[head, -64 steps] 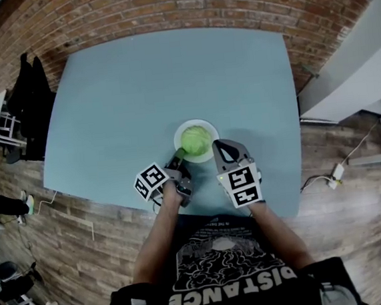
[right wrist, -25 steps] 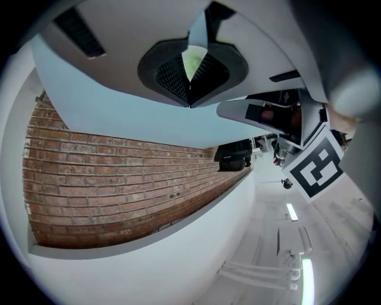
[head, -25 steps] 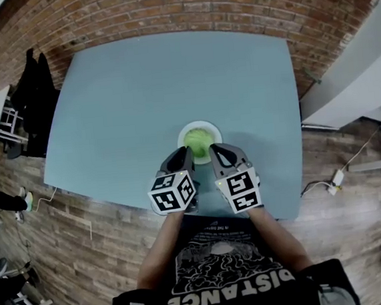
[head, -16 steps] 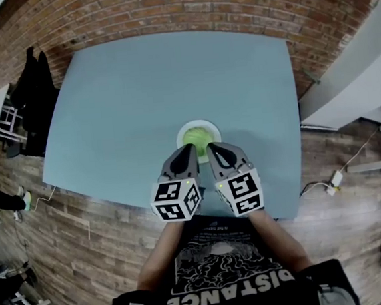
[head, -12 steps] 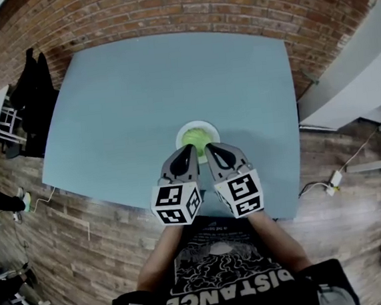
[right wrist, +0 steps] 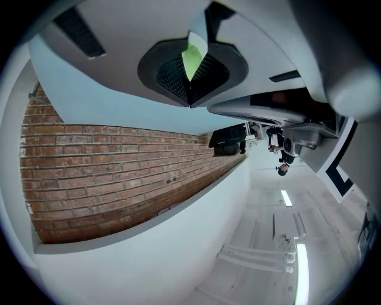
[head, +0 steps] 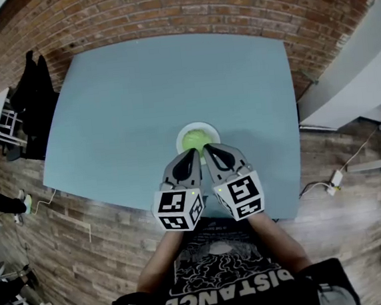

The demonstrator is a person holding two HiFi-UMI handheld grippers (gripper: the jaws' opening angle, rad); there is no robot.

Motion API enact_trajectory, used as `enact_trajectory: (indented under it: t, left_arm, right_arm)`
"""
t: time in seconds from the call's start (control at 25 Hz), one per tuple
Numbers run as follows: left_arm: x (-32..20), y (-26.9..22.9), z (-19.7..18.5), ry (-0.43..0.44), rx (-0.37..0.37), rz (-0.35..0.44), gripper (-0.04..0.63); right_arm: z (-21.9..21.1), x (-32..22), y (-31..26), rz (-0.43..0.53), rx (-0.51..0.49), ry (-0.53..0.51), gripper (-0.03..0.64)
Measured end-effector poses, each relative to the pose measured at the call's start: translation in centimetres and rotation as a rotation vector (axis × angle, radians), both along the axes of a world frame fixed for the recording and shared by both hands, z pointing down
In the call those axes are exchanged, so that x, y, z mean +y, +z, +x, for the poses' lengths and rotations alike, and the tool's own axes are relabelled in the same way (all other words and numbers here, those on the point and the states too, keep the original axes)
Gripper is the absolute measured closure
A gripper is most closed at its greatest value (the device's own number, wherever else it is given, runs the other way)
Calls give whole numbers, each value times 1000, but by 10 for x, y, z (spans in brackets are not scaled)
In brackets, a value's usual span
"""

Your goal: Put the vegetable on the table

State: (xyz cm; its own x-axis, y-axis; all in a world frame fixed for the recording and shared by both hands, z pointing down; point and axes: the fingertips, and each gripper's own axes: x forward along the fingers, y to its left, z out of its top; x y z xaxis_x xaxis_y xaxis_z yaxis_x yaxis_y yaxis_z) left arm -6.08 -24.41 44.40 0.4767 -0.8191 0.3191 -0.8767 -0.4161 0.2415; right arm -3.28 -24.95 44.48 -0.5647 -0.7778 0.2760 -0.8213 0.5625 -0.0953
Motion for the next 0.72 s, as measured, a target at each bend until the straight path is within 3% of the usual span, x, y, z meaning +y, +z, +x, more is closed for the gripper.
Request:
enact_trajectory:
  t: [0.72]
  left_arm:
    - [12,-7,2,-33,21,-11,595]
  right_arm:
    - [3,11,-8,3,-1,-29,609]
